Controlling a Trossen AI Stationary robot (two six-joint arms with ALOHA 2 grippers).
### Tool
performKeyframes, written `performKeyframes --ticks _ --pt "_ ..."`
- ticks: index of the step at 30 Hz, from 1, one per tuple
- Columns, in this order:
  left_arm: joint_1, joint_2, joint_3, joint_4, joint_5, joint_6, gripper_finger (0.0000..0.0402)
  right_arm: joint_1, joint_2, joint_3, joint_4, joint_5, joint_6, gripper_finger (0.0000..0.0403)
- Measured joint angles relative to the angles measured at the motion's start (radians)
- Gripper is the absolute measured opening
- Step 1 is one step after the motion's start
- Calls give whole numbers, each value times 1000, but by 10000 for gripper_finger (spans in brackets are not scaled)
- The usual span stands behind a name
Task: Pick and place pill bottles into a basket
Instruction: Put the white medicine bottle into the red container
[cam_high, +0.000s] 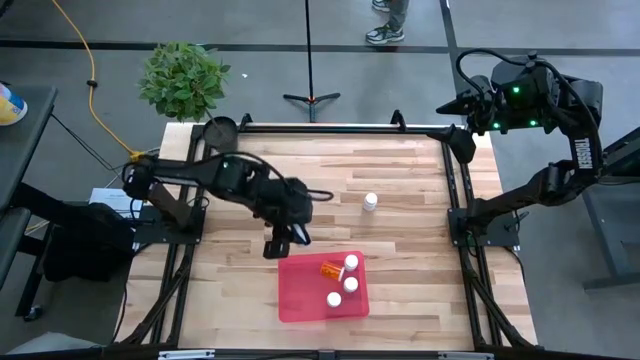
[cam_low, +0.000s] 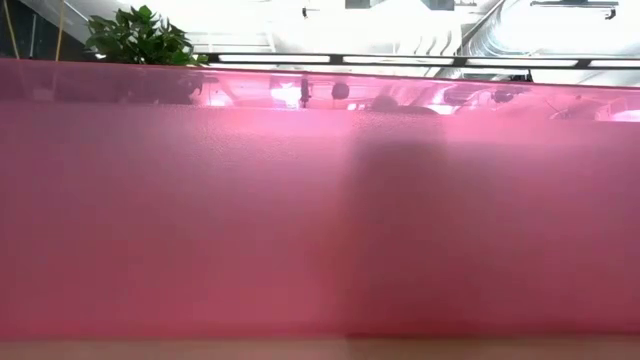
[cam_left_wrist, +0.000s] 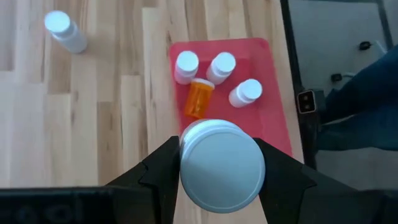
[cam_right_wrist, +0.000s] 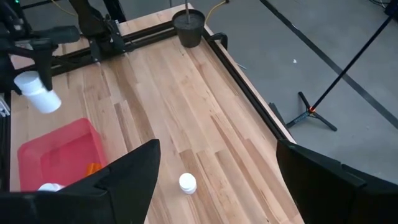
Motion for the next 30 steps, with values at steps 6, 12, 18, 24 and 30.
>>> performKeyframes --ticks 6,12,18,24,30 --pt "-60 -1 -121 118 -6 -74 204 0 0 0 0 -8 -14 312" --pt "-122 -1 -246 247 -4 -164 204 0 0 0 0 -8 -20 312" --pt "-179 -1 -359 408 2 -255 204 0 0 0 0 -14 -19 312" --pt "-215 -1 -443 544 -1 -318 204 0 0 0 0 -19 -12 312" --pt "-221 -1 -504 623 -21 -351 204 0 0 0 0 -25 -3 312"
